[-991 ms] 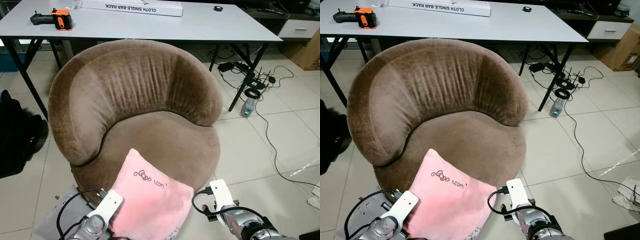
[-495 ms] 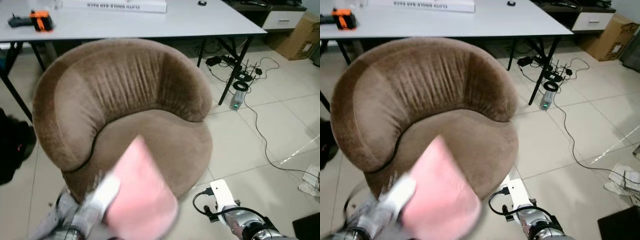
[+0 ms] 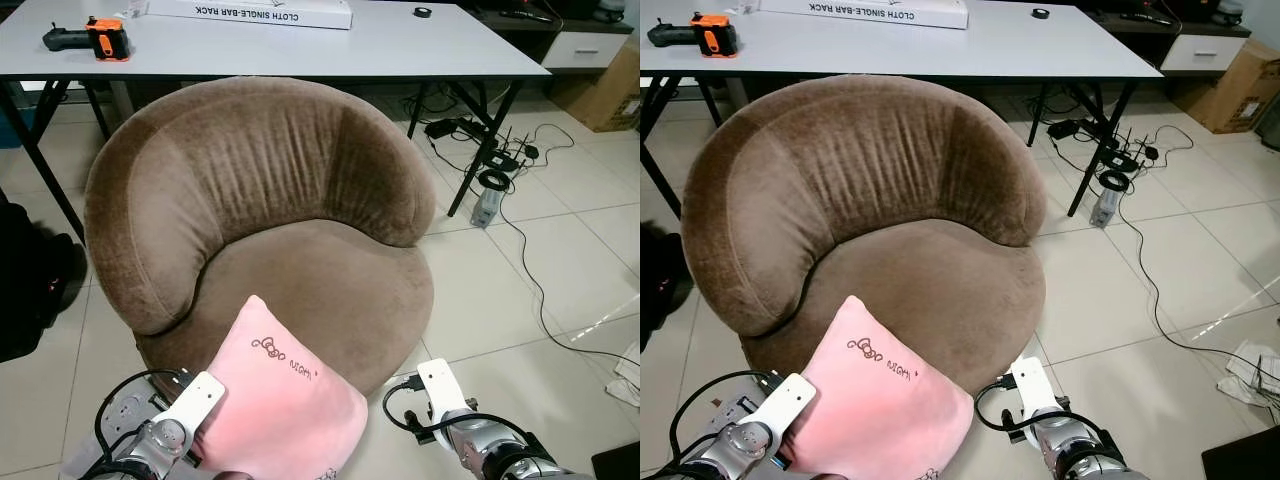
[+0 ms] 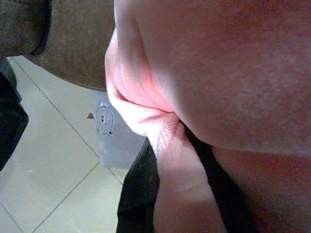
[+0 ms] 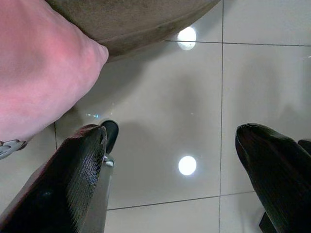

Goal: Move the pillow to the sofa from floor

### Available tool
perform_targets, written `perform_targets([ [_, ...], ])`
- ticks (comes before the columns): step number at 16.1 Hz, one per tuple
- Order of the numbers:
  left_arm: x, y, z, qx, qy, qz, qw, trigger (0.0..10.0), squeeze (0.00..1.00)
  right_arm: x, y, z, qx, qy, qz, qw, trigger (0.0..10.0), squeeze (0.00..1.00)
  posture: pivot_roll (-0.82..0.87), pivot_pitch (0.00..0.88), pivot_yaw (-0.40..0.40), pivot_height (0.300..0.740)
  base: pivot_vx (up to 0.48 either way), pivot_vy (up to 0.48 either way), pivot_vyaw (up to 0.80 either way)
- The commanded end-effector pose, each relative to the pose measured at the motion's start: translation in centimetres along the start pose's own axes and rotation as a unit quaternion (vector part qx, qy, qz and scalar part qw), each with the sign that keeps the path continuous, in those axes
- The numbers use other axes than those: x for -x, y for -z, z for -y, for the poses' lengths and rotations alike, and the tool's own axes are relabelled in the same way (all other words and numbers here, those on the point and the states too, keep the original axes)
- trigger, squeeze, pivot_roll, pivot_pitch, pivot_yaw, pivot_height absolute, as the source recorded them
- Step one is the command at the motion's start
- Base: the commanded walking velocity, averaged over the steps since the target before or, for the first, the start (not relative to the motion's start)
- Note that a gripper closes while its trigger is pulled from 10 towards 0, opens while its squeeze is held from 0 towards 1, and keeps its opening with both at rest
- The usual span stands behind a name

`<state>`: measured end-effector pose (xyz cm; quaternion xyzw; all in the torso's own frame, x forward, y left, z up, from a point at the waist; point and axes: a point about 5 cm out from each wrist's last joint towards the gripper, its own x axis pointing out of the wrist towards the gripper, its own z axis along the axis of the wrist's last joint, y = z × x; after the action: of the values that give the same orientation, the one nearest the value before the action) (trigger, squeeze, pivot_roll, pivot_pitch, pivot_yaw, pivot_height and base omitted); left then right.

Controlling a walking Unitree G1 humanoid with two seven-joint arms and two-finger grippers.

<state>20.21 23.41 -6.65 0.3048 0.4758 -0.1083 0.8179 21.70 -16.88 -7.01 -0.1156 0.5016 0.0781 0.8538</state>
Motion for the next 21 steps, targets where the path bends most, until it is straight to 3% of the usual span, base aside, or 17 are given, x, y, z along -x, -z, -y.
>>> perform_targets([
  [1, 0.0, -0.12, -0.17, -0.005, -0.009, 0.002, 1.0, 10.0, 0.0, 0.05, 0.12, 0.5, 0.004, 0.006, 0.002, 1.0, 10.0, 0.3, 0.01, 0.039, -0.094, 0.74, 0.0, 0.0, 0.0],
  [10, 0.02, -0.03, -0.06, -0.001, -0.005, 0.006, 1.0, 10.0, 0.0, 0.06, 0.19, 0.56, 0.009, 0.008, 0.004, 1.0, 10.0, 0.3, 0.01, 0.031, -0.094, 0.74, 0.0, 0.0, 0.0],
  [21, 0.01, -0.03, 0.12, -0.023, 0.003, 0.006, 1.0, 10.0, 0.0, 0.07, -0.12, 0.56, 0.021, 0.004, 0.02, 1.0, 10.0, 0.4, 0.01, 0.028, -0.095, 0.74, 0.0, 0.0, 0.0],
])
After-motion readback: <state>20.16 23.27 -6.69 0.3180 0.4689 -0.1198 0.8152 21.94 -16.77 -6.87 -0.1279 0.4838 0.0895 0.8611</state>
